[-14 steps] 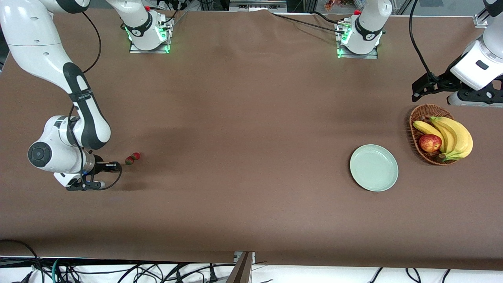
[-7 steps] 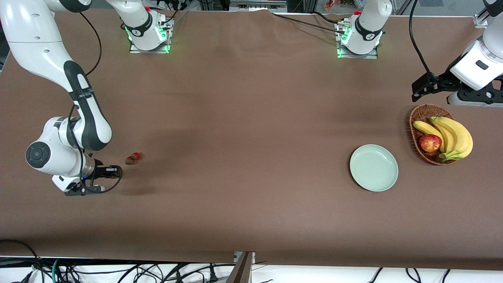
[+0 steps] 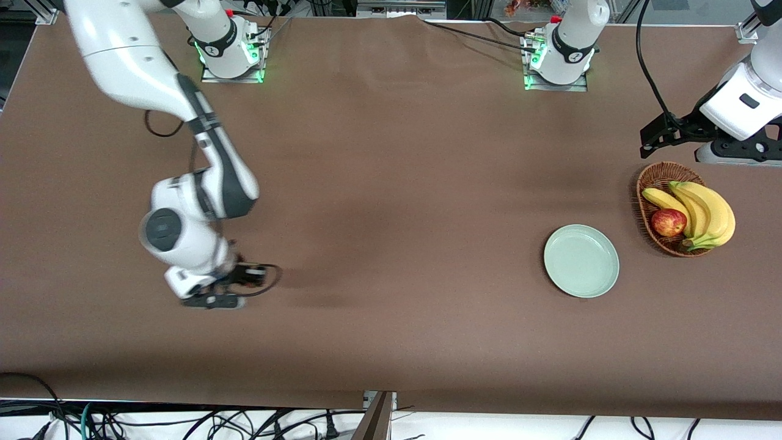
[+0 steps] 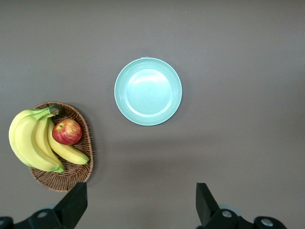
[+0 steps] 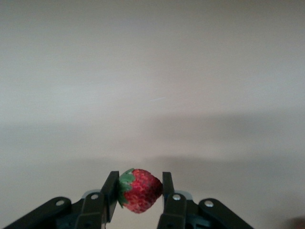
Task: Collect all strawberries into plate
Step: 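Carry the strawberry with the right gripper to mid-table and release it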
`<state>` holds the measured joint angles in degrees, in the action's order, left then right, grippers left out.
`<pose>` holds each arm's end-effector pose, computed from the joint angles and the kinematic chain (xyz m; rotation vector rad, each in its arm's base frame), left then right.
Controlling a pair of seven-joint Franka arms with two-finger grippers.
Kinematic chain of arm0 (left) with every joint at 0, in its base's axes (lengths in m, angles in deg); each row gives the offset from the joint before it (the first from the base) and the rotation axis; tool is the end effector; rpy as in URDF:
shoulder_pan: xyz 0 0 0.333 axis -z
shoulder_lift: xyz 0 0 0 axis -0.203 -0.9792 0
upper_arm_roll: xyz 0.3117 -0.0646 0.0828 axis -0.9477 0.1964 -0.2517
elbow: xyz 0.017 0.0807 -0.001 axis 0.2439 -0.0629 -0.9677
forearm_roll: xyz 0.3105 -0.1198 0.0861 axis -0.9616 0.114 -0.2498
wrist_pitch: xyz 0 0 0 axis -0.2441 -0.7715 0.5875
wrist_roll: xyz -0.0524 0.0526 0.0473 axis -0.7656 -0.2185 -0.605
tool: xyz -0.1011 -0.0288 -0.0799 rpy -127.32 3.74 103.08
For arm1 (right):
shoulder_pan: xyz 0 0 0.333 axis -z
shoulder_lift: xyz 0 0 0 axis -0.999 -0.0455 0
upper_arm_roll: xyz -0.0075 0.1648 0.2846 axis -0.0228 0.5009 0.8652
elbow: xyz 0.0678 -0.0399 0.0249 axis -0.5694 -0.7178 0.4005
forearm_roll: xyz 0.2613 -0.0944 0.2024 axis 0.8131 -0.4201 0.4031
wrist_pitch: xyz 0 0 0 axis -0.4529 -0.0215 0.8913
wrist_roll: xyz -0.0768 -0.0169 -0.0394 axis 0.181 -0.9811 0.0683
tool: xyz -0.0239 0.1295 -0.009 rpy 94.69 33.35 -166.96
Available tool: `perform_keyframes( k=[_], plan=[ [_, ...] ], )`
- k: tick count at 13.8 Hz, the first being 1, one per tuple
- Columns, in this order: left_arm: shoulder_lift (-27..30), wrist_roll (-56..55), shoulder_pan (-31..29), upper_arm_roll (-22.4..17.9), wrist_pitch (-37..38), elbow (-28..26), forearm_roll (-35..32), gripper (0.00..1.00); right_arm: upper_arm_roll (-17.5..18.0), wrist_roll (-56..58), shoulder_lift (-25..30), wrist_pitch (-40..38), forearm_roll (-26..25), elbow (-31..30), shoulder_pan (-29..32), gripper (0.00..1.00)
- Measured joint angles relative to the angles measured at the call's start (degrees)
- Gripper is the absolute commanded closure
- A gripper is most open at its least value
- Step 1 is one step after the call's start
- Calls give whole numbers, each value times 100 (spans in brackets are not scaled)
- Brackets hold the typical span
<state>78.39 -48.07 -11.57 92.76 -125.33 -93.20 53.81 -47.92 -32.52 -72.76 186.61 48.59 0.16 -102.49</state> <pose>0.4920 -0.0300 0.5864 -3.1241 0.0745 0.0019 0.6677 0.2301 0.2727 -3.0605 0.1514 -0.1586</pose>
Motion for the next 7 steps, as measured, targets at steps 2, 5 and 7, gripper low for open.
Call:
perform_keyframes(
  k=[2, 5, 7],
  plan=[
    [0, 0, 1, -3, 0, 0, 0, 0, -2, -1203, -142, 138, 0, 224, -699, 64],
    [0, 0, 2, -4, 2, 0, 0, 0, -4, -2392, -390, 745, 34, 360, -1514, 63],
    [0, 0, 2, -5, 2, 0, 0, 0, -2, -2868, -578, 1376, 89, 389, -1951, 63]
  ],
)
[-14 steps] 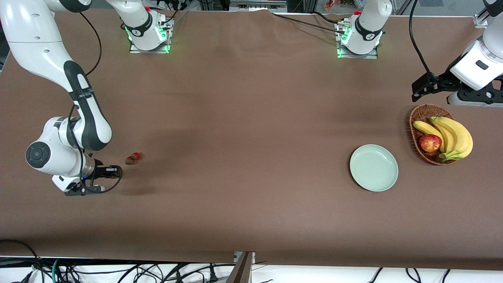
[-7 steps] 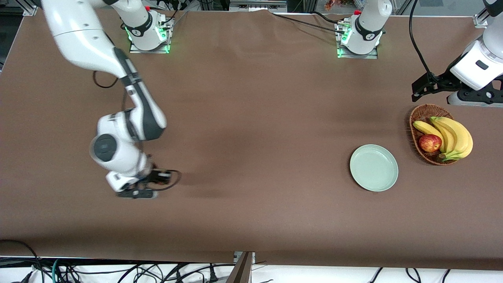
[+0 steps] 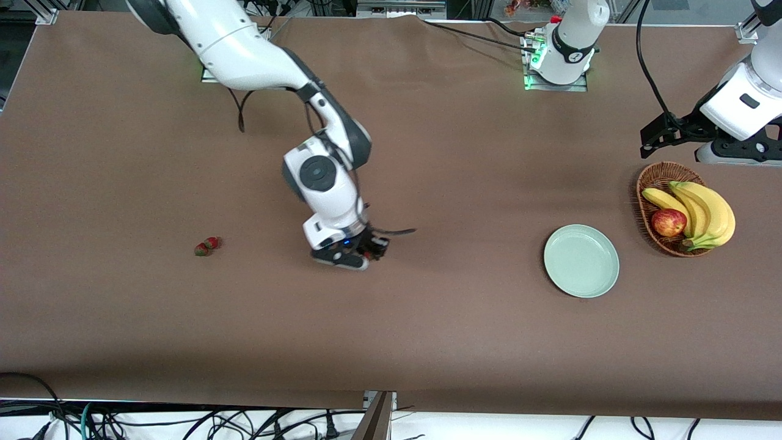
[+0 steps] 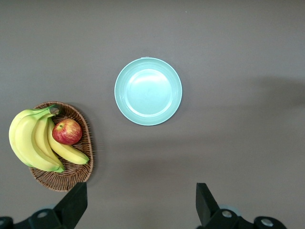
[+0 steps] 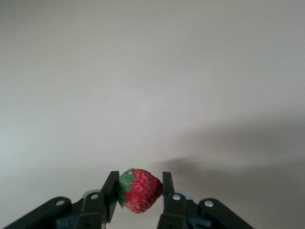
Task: Collect all strawberries into plate
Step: 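Carry the strawberry with the right gripper to mid-table and release it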
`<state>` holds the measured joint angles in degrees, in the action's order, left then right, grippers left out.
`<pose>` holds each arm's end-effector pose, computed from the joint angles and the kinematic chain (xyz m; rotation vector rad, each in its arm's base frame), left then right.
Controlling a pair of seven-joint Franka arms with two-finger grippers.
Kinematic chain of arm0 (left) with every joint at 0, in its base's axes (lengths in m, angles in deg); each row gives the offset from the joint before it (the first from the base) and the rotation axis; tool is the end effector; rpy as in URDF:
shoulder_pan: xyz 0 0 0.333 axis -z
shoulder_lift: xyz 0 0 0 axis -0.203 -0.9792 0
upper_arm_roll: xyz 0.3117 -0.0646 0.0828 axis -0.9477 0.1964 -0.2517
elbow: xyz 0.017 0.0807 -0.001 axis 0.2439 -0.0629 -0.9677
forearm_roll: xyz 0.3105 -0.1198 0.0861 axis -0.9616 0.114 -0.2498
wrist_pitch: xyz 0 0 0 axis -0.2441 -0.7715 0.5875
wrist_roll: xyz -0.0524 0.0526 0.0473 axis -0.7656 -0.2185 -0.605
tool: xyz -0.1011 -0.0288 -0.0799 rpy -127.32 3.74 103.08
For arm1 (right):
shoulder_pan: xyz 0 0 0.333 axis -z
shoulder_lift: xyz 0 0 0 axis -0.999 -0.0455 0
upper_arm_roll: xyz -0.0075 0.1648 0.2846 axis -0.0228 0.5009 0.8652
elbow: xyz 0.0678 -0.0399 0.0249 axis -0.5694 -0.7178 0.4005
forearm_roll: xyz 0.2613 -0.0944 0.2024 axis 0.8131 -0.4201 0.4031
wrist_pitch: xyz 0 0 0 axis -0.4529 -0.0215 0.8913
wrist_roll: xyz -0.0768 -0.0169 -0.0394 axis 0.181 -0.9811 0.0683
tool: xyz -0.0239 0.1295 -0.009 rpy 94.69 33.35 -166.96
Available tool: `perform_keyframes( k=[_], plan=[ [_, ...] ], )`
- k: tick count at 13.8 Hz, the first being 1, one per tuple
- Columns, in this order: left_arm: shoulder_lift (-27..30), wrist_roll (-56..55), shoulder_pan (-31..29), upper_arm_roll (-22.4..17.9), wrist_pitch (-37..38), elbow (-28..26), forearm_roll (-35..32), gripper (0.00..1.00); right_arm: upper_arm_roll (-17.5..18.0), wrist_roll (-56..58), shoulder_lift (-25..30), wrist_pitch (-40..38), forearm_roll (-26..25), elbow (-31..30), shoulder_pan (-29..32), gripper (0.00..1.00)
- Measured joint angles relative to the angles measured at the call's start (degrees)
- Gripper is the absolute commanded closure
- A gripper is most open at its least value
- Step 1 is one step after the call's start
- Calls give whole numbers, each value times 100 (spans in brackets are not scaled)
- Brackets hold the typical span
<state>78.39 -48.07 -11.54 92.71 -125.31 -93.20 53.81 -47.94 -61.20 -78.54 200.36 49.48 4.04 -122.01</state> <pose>0.4919 -0.0298 0.5864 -3.1241 0.0739 0.0024 0.5814 0.4605 0.2566 -2.8288 0.3983 -0.2787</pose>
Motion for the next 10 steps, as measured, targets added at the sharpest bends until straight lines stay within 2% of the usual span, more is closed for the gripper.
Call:
perform_keyframes(
  k=[3, 4, 8, 9, 10],
  plan=[
    [0, 0, 1, -1, 0, 1, 0, 0, -7, -688, -367, 460, 15, 313, -632, 63],
    [0, 0, 1, -1, 0, 1, 0, 0, -12, -887, -482, 514, 16, 471, -791, 59],
    [0, 0, 1, -1, 1, 1, 0, 0, -19, -1211, -751, 663, 20, 843, -1097, 58],
    [0, 0, 1, -1, 1, 1, 0, 0, -19, -1223, -804, 788, 23, 856, -1134, 56],
    [0, 0, 1, -1, 1, 1, 0, 0, -19, -1263, -858, 910, 27, 858, -1167, 42]
  ],
)
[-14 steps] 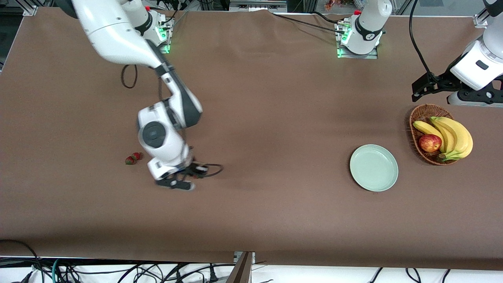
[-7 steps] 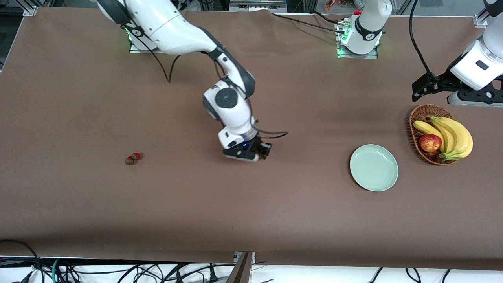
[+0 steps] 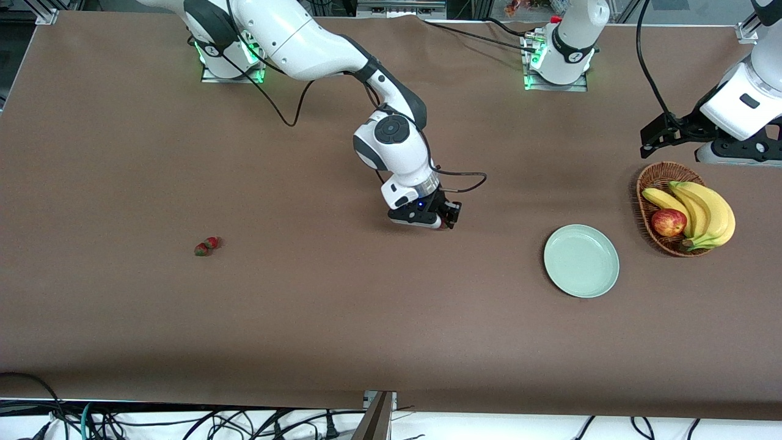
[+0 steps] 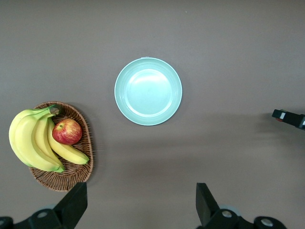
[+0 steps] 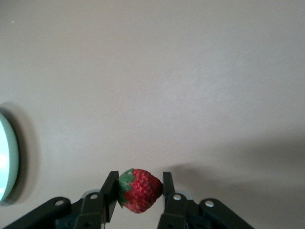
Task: Collect all strawberries into plate
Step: 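Carry the strawberry with the right gripper to mid-table and release it, then grasp the mid-table strawberry with the left gripper while the right gripper grasps another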
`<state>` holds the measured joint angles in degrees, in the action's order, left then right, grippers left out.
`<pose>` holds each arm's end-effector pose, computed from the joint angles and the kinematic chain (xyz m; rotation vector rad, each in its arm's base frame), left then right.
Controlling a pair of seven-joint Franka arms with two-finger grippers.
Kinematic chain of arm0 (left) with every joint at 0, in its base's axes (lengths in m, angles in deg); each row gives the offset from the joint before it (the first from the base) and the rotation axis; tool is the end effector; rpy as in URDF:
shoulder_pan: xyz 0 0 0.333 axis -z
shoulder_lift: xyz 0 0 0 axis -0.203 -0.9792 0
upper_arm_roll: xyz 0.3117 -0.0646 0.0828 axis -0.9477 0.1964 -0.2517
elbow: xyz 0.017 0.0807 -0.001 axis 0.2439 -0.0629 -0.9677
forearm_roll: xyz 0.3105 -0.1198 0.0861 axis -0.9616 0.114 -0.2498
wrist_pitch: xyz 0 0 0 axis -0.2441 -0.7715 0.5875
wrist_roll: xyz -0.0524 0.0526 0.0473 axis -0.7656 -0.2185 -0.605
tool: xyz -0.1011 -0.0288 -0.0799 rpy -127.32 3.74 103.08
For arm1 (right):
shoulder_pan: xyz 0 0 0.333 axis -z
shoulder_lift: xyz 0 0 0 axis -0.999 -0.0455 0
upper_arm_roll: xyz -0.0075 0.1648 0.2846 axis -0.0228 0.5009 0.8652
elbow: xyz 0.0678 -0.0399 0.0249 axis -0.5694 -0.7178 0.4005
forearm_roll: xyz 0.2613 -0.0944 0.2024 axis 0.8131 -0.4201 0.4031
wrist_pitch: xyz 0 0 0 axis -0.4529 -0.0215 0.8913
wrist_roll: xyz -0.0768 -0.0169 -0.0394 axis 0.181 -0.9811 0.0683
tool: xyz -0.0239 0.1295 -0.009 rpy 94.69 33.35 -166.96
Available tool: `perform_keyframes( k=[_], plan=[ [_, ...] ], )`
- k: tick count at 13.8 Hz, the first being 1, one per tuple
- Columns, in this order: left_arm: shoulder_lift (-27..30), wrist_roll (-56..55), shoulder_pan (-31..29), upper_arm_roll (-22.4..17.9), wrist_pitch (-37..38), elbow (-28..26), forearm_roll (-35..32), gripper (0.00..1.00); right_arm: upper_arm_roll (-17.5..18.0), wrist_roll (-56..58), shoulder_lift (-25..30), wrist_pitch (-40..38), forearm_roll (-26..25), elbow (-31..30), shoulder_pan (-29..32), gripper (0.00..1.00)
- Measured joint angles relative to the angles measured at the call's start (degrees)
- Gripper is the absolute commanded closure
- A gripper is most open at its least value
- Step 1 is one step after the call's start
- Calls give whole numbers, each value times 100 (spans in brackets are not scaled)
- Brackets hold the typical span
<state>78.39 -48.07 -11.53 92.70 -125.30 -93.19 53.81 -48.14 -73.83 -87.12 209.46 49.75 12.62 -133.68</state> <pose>0.4919 -0.0298 0.5865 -3.1241 0.0739 0.0024 0.5034 0.5898 0.2310 -2.6488 0.4246 -0.2878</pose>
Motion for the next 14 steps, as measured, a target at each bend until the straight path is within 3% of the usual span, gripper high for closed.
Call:
perform_keyframes(
  k=[1, 6, 10, 14],
  plan=[
    [0, 0, 0, 0, 0, 0, 0, 0, 0, -55, -61, 108, 1, 3, -32, 0],
    [0, 0, 0, 0, 0, 0, 0, 0, -83, -106, -121, 217, 0, 145, -79, 0],
    [0, 0, 0, 0, 0, 0, 0, 0, -220, 521, 246, -1152, -2, 563, 232, 0],
    [0, 0, 3, 0, 0, 0, 0, 0, -203, 1682, 635, -2032, 19, 594, 1175, 0]
  ],
)
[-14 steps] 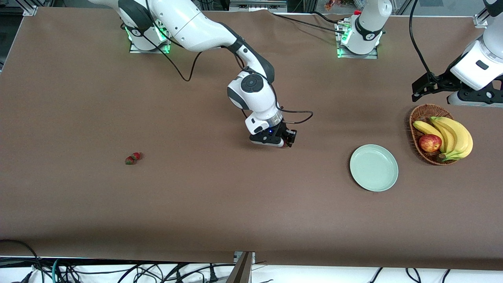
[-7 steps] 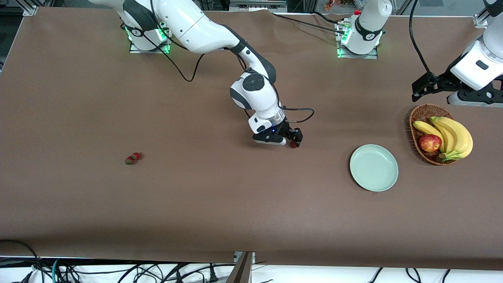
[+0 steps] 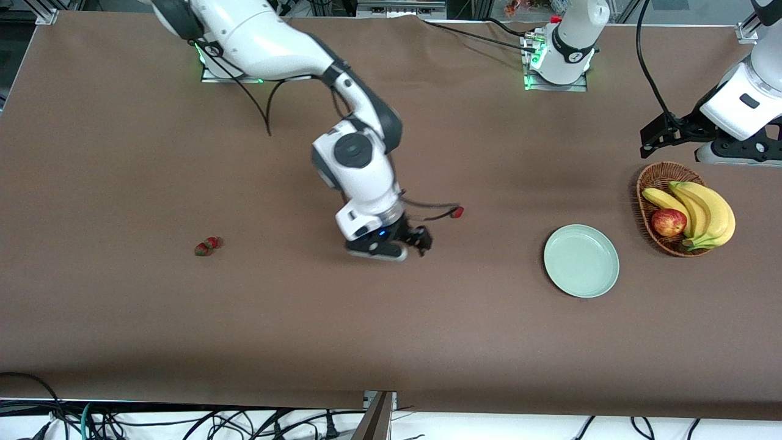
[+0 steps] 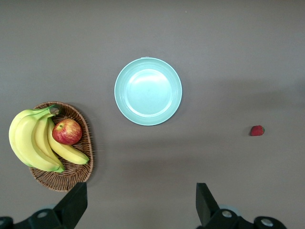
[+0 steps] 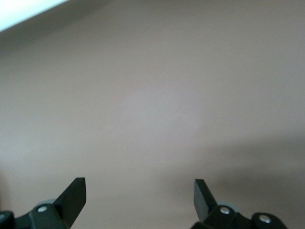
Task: Collect all strawberries into plate
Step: 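Grasp the mid-table strawberry with the left gripper while the right gripper grasps another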
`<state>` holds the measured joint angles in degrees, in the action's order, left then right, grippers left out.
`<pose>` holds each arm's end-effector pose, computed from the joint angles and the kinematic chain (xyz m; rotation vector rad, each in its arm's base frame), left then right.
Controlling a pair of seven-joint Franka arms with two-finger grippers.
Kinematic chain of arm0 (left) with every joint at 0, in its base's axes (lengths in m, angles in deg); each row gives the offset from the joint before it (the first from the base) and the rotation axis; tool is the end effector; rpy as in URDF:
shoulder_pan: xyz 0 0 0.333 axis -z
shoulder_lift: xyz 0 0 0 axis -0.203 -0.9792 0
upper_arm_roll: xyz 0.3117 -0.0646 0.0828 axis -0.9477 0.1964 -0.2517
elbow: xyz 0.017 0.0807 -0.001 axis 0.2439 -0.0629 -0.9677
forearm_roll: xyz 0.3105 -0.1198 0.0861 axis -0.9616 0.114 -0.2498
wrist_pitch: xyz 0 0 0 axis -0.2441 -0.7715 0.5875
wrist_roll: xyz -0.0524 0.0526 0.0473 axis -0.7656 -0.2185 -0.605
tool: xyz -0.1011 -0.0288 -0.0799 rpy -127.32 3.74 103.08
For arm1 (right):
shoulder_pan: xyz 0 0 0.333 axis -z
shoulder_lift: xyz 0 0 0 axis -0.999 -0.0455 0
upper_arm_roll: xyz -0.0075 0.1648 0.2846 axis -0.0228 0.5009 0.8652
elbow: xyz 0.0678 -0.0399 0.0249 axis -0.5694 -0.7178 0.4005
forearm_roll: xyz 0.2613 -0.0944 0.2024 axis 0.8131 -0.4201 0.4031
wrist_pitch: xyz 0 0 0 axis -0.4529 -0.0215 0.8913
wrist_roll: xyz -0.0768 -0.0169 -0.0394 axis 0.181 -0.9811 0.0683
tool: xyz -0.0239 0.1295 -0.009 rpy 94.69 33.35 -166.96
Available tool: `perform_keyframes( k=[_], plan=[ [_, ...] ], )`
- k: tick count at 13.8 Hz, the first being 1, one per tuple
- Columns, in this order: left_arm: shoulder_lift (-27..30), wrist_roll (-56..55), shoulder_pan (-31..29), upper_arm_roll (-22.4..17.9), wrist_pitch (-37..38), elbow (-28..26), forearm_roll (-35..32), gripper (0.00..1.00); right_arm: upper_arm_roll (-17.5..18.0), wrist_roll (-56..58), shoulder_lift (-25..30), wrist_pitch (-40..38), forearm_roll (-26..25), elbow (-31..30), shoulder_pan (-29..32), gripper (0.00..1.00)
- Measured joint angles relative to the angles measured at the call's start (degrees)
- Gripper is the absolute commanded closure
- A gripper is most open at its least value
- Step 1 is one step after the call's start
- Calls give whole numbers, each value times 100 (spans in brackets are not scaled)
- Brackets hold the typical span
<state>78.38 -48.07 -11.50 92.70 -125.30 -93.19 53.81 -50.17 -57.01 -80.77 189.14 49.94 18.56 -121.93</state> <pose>0.4919 -0.0300 0.5864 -3.1241 0.0747 0.0027 0.6212 0.4571 0.3161 -2.8459 0.3427 -0.3418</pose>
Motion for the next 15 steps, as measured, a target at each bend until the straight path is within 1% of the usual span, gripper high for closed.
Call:
perform_keyframes(
  k=[2, 4, 6, 8, 9, 11, 13, 15],
  plan=[
    [-46, 10, 18, 35, 62, -5, 3, 0, 6, 633, 0, -261, 0, -13, 427, 0],
    [-249, 21, 44, 229, 151, -18, 25, 0, 4, 1334, -3, -544, 1, -52, 819, 0],
    [-663, 11, 62, 623, 149, -51, 42, 0, 2, 2039, -5, -909, 2, -66, 1224, 0],
    [-1203, -33, 92, 1002, 1, -81, 42, 0, -7, 2823, 4, -1402, 2, -64, 1607, 0],
    [-1460, -60, 104, 1085, -199, -91, 42, 0, -13, 3195, 20, -1707, 1, -64, 1796, 0],
    [-1887, -122, 109, 1097, -730, -103, 43, 0, -25, 3789, 64, -2192, -2, -79, 2168, 0],
    [-2258, -580, 201, 1106, -1291, -110, 48, 0, -79, 4190, 118, -2356, -4, -182, 2520, 0],
    [-2586, -1244, 493, 1122, -1815, -142, 48, 0, -298, 4568, 184, -2386, -5, -412, 2663, 0]
  ],
)
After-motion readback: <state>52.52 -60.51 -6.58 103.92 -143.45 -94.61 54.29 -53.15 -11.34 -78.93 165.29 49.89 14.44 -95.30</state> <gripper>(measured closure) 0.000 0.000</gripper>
